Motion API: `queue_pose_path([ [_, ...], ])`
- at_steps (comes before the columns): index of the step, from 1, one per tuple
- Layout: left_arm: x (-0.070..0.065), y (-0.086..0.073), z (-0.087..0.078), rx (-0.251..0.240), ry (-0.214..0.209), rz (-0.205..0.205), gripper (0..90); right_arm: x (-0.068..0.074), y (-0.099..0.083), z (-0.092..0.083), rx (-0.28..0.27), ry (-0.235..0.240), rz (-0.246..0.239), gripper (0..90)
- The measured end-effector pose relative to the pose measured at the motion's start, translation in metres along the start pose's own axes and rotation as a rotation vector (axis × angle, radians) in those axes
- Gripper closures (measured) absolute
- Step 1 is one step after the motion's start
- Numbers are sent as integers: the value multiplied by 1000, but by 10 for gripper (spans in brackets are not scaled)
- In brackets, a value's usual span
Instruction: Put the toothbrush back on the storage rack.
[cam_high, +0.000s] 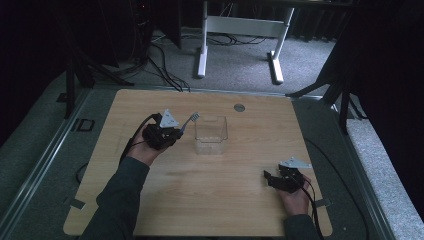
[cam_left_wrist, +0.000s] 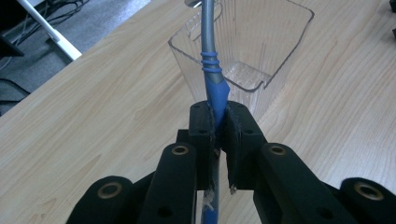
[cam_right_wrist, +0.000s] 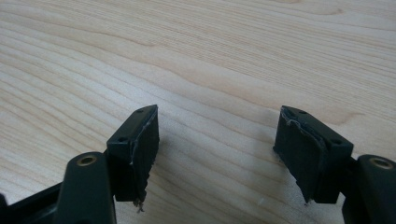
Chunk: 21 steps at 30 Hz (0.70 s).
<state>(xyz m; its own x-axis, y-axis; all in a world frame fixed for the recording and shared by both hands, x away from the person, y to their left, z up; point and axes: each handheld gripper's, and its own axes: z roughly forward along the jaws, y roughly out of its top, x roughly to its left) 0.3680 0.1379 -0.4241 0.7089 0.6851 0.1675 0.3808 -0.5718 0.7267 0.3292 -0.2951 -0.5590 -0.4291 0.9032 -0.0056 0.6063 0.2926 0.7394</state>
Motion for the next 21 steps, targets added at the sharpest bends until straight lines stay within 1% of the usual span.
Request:
queue_pose_path([
  [3, 3, 1, -2, -25, -2, -16, 819, 0, 0, 0, 0, 0, 0, 302],
  [6, 5, 2, -4, -40, -5, -30, 819, 0, 0, 0, 0, 0, 0, 302],
  [11, 7, 3, -6, -54, -8, -43, 819, 0, 0, 0, -1, 0, 0, 302],
  [14, 8, 5, -7, -74, -15, -56, 819, 0, 0, 0, -1, 0, 0, 302],
  [21, 7, 8, -6, -91, -17, -66, 818, 0, 0, 0, -1, 1, -2, 302],
])
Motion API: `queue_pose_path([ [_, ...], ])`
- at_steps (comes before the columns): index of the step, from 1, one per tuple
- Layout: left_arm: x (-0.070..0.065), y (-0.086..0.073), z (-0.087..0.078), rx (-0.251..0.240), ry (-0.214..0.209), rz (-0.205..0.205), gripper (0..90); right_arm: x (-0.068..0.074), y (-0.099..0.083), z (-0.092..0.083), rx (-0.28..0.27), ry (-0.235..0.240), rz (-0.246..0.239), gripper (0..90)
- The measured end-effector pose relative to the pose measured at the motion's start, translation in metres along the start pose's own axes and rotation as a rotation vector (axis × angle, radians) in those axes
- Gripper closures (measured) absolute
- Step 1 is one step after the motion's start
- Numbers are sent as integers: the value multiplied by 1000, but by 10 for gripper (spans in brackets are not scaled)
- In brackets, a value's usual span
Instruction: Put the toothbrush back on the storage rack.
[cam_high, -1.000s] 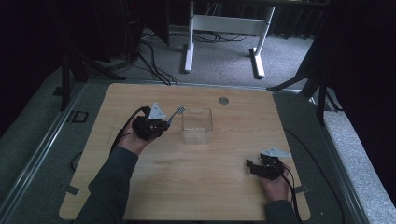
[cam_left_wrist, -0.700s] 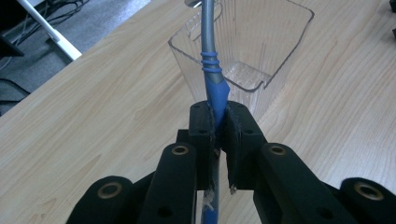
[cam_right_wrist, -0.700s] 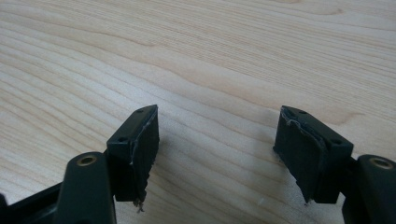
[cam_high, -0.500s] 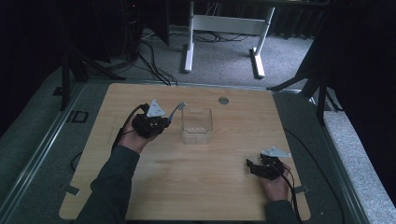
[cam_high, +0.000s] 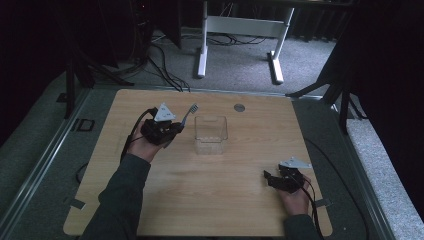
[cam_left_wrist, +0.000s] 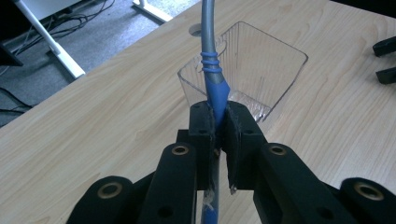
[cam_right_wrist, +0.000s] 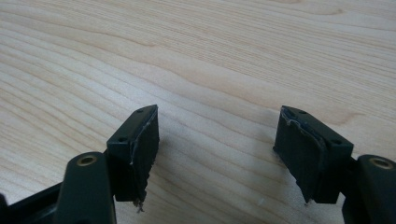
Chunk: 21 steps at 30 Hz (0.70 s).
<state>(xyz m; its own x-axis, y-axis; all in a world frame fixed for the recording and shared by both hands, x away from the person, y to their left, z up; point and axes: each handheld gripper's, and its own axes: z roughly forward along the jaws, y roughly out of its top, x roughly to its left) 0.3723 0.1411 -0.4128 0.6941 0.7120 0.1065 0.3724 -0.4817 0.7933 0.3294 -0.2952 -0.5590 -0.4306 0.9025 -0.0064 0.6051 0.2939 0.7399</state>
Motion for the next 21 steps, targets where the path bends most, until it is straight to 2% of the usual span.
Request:
queue_pose_path([
  [21, -1, 9, 5, -45, 6, -33, 818, 0, 0, 0, 0, 1, -1, 302],
])
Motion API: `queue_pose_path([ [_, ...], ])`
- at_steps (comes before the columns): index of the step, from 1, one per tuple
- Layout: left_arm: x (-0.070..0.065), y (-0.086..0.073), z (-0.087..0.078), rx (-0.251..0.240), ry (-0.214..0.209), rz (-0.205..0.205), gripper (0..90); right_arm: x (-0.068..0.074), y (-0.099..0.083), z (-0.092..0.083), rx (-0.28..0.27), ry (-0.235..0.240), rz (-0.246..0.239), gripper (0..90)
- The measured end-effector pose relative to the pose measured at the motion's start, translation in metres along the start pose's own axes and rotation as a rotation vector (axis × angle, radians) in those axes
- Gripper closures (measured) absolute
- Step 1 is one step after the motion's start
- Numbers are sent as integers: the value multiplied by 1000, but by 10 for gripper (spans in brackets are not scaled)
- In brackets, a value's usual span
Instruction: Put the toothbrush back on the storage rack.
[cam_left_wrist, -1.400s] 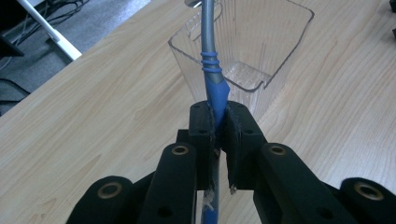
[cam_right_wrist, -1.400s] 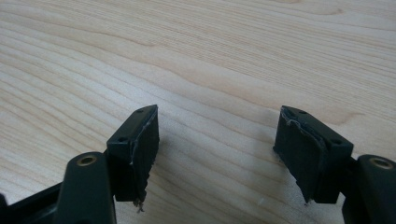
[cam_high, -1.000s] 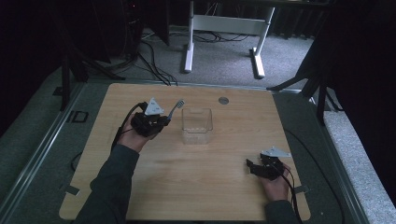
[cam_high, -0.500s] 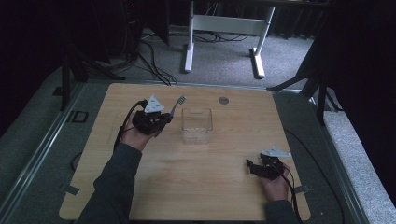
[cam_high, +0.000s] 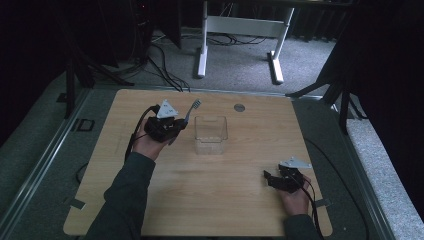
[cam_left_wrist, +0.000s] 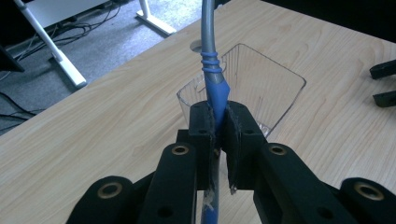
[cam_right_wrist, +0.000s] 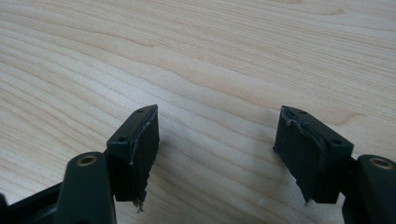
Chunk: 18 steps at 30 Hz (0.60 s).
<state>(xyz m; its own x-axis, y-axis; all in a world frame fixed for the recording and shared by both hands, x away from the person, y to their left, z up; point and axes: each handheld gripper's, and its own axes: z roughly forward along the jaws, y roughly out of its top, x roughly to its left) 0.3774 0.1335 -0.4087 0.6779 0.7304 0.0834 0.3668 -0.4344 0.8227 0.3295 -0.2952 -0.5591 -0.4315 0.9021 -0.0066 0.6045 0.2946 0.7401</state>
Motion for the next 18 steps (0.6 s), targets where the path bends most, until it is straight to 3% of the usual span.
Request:
queue_pose_path([
  [18, -2, 4, 7, -39, -4, -16, 818, 0, 0, 0, 0, 0, -1, 302],
])
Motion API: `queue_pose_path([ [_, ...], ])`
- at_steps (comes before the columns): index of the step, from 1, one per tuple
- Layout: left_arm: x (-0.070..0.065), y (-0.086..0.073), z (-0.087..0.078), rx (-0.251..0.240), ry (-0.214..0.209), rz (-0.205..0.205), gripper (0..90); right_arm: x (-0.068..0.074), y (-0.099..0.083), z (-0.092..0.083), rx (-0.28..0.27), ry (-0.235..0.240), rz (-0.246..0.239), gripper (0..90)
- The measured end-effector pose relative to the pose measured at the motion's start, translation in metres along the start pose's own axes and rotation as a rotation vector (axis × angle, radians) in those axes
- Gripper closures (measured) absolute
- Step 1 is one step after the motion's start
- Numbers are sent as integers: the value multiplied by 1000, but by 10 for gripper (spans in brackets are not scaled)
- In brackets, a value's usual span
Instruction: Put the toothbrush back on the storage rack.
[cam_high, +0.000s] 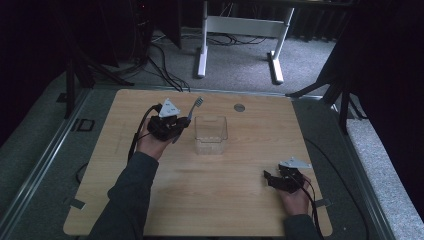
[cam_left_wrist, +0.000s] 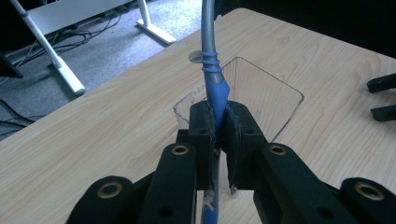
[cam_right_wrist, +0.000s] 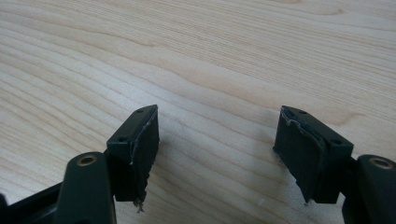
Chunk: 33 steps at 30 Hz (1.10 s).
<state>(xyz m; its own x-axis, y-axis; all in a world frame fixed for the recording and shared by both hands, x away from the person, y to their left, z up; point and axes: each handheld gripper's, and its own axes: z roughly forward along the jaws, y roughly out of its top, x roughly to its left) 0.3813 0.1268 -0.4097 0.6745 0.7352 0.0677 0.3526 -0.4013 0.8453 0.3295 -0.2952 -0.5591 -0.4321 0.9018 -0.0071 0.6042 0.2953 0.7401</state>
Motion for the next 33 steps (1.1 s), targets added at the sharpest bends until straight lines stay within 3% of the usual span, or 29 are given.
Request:
queue_pose_path([
  [33, -3, 9, 7, -76, -23, -35, 818, 0, 0, 0, 0, 0, -1, 302],
])
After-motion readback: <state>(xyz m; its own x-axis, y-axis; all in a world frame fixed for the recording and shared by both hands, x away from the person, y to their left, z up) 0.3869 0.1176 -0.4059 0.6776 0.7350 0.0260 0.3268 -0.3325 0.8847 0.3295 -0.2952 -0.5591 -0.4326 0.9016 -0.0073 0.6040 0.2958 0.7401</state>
